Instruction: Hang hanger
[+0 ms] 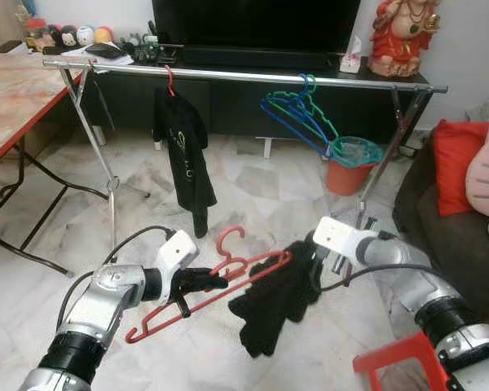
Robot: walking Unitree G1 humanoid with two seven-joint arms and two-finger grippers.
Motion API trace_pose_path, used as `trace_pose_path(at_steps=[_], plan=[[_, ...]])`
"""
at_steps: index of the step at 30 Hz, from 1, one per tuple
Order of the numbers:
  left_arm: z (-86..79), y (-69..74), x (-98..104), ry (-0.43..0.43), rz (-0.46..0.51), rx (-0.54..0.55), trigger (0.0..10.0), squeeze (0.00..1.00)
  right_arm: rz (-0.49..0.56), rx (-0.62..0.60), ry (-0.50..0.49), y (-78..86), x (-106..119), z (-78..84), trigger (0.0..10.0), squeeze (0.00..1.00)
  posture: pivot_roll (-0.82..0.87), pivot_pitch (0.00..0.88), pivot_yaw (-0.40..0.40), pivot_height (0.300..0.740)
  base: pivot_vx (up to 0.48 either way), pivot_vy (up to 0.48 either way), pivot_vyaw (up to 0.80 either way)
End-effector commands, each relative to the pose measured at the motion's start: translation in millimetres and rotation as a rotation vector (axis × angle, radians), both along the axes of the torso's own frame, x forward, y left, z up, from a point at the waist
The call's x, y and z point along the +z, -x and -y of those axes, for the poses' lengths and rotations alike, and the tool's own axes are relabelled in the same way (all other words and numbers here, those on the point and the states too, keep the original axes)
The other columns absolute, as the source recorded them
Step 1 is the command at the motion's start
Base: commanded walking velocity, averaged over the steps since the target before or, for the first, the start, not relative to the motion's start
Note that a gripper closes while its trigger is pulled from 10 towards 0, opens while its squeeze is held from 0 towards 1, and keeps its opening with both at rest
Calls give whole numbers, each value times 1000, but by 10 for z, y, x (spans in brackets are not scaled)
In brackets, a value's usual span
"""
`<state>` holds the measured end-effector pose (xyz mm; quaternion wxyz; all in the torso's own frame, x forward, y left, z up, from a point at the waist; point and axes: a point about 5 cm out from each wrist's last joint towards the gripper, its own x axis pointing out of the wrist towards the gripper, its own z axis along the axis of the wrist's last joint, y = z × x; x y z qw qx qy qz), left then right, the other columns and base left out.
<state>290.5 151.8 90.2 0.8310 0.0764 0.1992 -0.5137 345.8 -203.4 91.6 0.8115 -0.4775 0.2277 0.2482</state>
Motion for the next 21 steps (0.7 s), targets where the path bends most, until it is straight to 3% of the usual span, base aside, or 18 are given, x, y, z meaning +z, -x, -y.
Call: trace_pose_path(at_steps=[1, 5, 21], plan=[[45, 4, 63, 30, 14, -20, 10000, 0, 1, 11, 2, -8, 13, 1, 10000, 0, -12, 0, -40, 740, 0, 0, 0], [99, -13, 109, 66, 16, -32, 10000, 0, -12, 31, -1, 3, -2, -30, 10000, 0, -15, 0, -41, 740, 0, 0, 0], [308, -26, 44, 53, 21, -70, 10000, 0, -43, 149, -71, 43, 68, -278, 10000, 0, -28, 0, -41, 740, 0, 0, 0]])
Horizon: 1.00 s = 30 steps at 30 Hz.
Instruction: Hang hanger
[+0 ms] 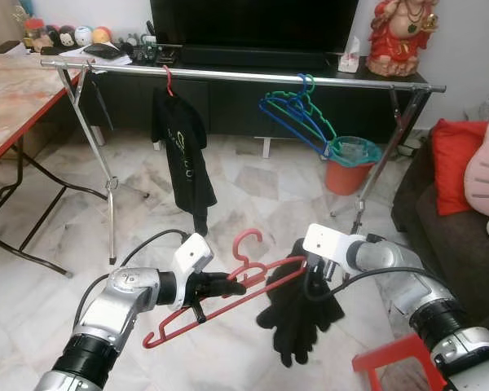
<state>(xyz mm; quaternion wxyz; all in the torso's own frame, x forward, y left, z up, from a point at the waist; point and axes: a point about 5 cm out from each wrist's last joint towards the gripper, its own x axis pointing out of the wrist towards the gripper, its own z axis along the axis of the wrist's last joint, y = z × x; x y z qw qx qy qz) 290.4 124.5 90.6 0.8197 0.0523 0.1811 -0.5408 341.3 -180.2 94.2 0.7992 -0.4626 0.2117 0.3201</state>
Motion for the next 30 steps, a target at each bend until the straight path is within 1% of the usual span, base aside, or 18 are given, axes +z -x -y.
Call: trace_pose_path(at_steps=[1, 4, 5, 6, 7, 8, 11, 15, 18, 20, 21, 24, 25, 27, 28, 30], plan=[[49, -44, 27, -24, 38, -4, 10000, 0, 10, 19, -19, 4, 38, -53, 10000, 0, -27, 0, -43, 740, 0, 0, 0], [76, -77, 18, -32, 59, 28, 10000, 0, 8, 25, -22, 14, 38, -72, 10000, 0, -27, 0, -44, 740, 0, 0, 0], [83, -122, 1, -58, 79, 73, 10000, 0, 9, 28, -28, 17, 49, -97, 10000, 0, -25, 0, -44, 740, 0, 0, 0], [83, -122, 1, -58, 79, 73, 10000, 0, 9, 28, -28, 17, 49, -97, 10000, 0, -25, 0, -44, 740, 0, 0, 0], [74, -158, -16, -83, 90, 108, 10000, 0, 10, 27, -32, 18, 59, -109, 10000, 0, -26, 0, -45, 740, 0, 0, 0], [66, -172, -26, -97, 96, 120, 10000, 0, 11, 27, -32, 15, 63, -113, 10000, 0, -26, 0, -46, 740, 0, 0, 0], [34, -211, -54, -147, 108, 153, 10000, 0, 17, 29, -33, 6, 80, -126, 10000, 0, -23, 0, -48, 740, 0, 0, 0], [18, -238, -63, -169, 121, 174, 10000, 0, 23, 34, -31, 3, 98, -141, 10000, 0, -25, 0, -47, 740, 0, 0, 0], [28, -254, -87, -181, 131, 184, 10000, 0, 18, 48, -40, 20, 111, -184, 10000, 0, -24, 0, -49, 740, 0, 0, 0], [60, -258, -99, -177, 134, 186, 10000, 0, 7, 68, -55, 44, 119, -237, 10000, 0, -25, 0, -50, 740, 0, 0, 0], [104, -262, -97, -166, 141, 184, 10000, 0, -2, 84, -59, 62, 119, -277, 10000, 0, -26, 0, -50, 740, 0, 0, 0], [180, -266, -82, -148, 152, 173, 10000, 0, -12, 97, -57, 77, 112, -314, 10000, 0, -23, 0, -51, 740, 0, 0, 0], [254, -250, -71, -124, 147, 142, 10000, 0, -22, 111, -60, 88, 102, -349, 10000, 0, -24, 0, -50, 740, 0, 0, 0], [280, -241, -67, -114, 143, 129, 10000, 0, -28, 118, -60, 94, 97, -363, 10000, 0, -25, 0, -50, 740, 0, 0, 0], [338, -217, -54, -84, 130, 93, 10000, 0, -42, 135, -59, 114, 90, -396, 10000, 0, -27, 0, -49, 740, 0, 0, 0], [395, -180, -32, -42, 106, 46, 10000, 0, -42, 151, -66, 126, 98, -437, 10000, 0, -26, 0, -48, 740, 0, 0, 0]])
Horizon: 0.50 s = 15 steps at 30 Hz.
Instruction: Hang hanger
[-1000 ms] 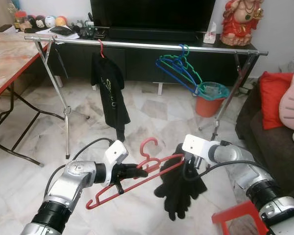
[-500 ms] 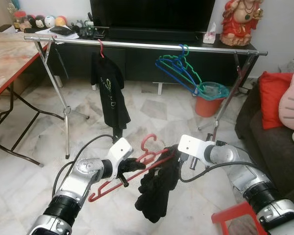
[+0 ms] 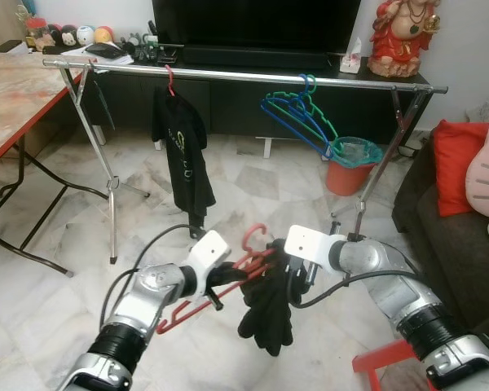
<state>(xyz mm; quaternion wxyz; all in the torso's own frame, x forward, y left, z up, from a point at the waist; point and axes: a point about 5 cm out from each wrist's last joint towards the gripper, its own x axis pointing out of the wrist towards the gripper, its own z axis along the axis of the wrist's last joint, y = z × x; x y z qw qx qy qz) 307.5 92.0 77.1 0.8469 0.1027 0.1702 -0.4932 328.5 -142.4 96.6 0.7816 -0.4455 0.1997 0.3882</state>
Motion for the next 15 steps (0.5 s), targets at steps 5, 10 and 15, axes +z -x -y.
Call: trace_pose_path(at_steps=[5, 10, 15], plan=[[128, 63, 145, 107, -34, -134, 10000, 0, 14, 80, -33, 45, 94, -135, 10000, 0, -25, 0, -45, 740, 0, 0, 0], [116, 40, 137, 91, -19, -115, 10000, 0, 11, 77, -33, 48, 92, -145, 10000, 0, -24, 0, -45, 740, 0, 0, 0], [184, 90, 120, 139, -80, -157, 10000, 0, 18, 101, -61, 64, 147, -221, 10000, 0, -27, 0, -42, 740, 0, 0, 0]])
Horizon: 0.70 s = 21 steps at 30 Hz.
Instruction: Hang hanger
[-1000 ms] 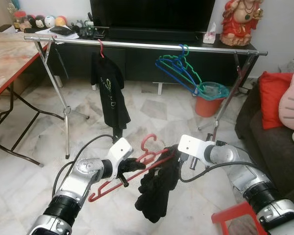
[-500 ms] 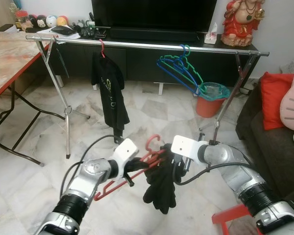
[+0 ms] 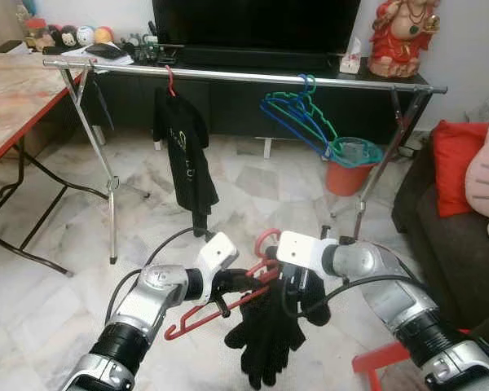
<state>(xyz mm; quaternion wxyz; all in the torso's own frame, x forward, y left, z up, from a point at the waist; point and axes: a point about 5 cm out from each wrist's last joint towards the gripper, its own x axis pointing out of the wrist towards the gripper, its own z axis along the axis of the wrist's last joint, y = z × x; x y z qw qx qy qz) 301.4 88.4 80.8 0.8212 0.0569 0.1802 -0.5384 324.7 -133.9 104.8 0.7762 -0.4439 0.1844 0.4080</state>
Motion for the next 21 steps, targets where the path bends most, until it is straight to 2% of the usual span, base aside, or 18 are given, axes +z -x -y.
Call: trace_pose_path(at_steps=[1, 8, 12, 15, 17, 21], plan=[[210, 101, 74, 94, -36, -124, 10000, 0, 23, 66, -47, 27, 93, -144, 10000, 0, -28, 0, -41, 740, 0, 0, 0], [276, 182, 70, 109, -55, -190, 10000, 0, 28, 57, -29, 7, 114, -68, 10000, 0, -29, 0, -40, 740, 0, 0, 0], [285, 123, 31, 61, -9, -128, 10000, 0, 33, 37, -47, -9, 218, -33, 10000, 0, -34, 0, -37, 740, 0, 0, 0], [240, 37, 5, 13, 19, -41, 10000, 0, 42, 6, -39, -23, 256, 32, 10000, 0, -34, 0, -37, 740, 0, 0, 0], [209, 13, -14, -10, 25, -16, 10000, 0, 50, -10, -29, -33, 265, 83, 10000, 0, -34, 0, -37, 740, 0, 0, 0], [204, 13, -15, -5, 23, -14, 10000, 0, 55, -16, -35, -36, 295, 114, 10000, 0, -34, 0, -38, 740, 0, 0, 0]])
